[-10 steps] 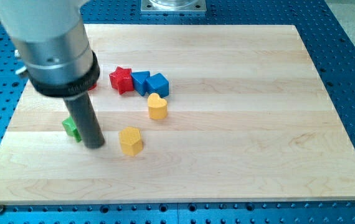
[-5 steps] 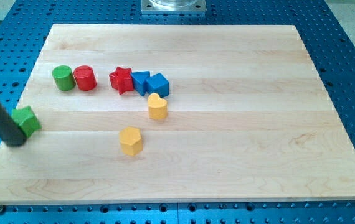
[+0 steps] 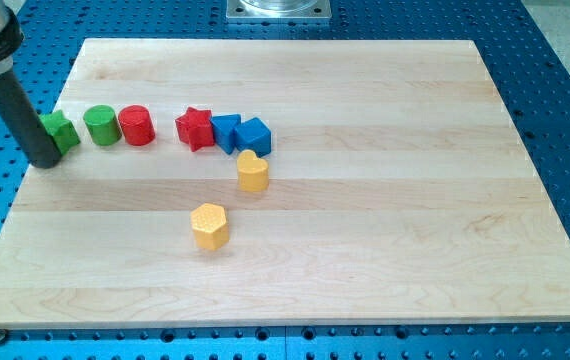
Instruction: Move the green star to the left of the green circle
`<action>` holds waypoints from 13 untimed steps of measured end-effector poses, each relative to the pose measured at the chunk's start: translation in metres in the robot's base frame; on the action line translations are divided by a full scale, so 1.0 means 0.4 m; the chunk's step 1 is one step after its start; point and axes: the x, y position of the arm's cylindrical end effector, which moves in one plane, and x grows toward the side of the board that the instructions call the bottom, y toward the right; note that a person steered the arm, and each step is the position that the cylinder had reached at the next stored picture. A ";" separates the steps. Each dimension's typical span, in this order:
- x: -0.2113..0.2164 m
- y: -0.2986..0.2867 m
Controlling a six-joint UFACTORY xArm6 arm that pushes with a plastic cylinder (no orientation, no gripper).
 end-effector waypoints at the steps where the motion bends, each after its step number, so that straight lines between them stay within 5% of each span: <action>1: -0.036 -0.015; 3: -0.059 -0.058; 5: -0.212 -0.031; 9: -0.206 0.179; 13: -0.142 0.023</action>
